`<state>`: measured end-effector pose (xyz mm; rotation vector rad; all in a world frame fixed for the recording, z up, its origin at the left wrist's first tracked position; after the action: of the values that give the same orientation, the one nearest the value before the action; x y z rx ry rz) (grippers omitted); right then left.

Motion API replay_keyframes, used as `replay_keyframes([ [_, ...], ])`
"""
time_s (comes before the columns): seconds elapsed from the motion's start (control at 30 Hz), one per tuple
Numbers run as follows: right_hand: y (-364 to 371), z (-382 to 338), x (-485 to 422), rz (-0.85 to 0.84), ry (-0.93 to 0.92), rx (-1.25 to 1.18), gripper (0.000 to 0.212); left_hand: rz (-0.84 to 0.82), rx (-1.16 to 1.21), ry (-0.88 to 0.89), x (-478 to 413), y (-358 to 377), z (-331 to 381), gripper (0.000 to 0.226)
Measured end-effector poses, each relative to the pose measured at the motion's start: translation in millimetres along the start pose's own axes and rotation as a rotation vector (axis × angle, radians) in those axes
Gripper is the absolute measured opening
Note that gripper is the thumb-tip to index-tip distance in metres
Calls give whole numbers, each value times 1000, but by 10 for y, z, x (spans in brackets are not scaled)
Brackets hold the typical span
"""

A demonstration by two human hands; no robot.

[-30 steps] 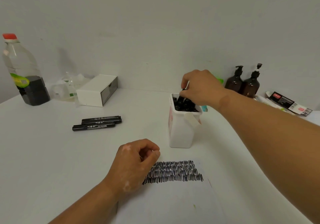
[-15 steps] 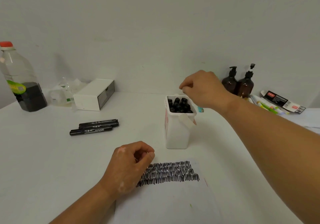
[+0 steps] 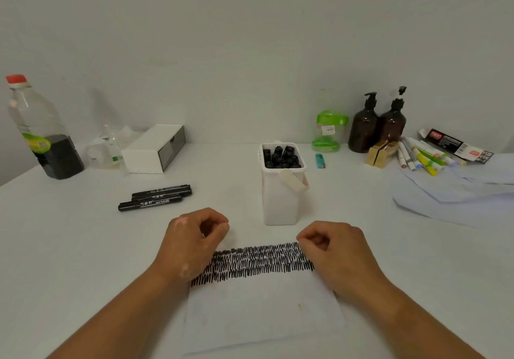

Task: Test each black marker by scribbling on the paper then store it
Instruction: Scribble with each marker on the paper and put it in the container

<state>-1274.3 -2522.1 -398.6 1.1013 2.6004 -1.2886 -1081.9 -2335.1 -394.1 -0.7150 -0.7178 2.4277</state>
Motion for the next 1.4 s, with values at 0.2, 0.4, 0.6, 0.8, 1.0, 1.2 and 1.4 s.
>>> replay_keyframes([
  [0.2, 29, 50, 24, 4, -39, 19, 16, 130, -430, 49, -317, -363, -362, 13],
  [0.4, 72, 29, 24, 2, -62, -2, 20, 57, -877, -90, -618, -754, -836, 22],
  [0.6, 68, 31, 31, -18, -52, -20, 20, -35, -991, -147, -721, -773, -914, 23],
  [0.8, 34, 33, 41, -15, -48, -27, 19, -39, -979, -139, -712, -744, -960, 23],
  [1.0, 11, -88, 84, -67, -116, -38, 7, -26, -837, -32, -529, -676, -931, 19],
  [1.2, 108, -208, 162, -326, -241, 143, 17, -74, -724, 70, -315, -431, -643, 20],
  [1.4, -51, -76, 100, -357, -164, 249, 14, -92, -456, 202, -145, -99, -183, 17],
])
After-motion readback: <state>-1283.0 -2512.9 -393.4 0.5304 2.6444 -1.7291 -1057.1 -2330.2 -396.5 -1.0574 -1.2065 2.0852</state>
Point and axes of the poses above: each hand's wrist, its own x-axis away from the middle knuckle, its own y-axis out of the palm, z = x × y, the point moved 3 cm from there along -x, towards the middle knuckle, and after that the axes turned 2 degrees about -y, right-handed, at the moved point
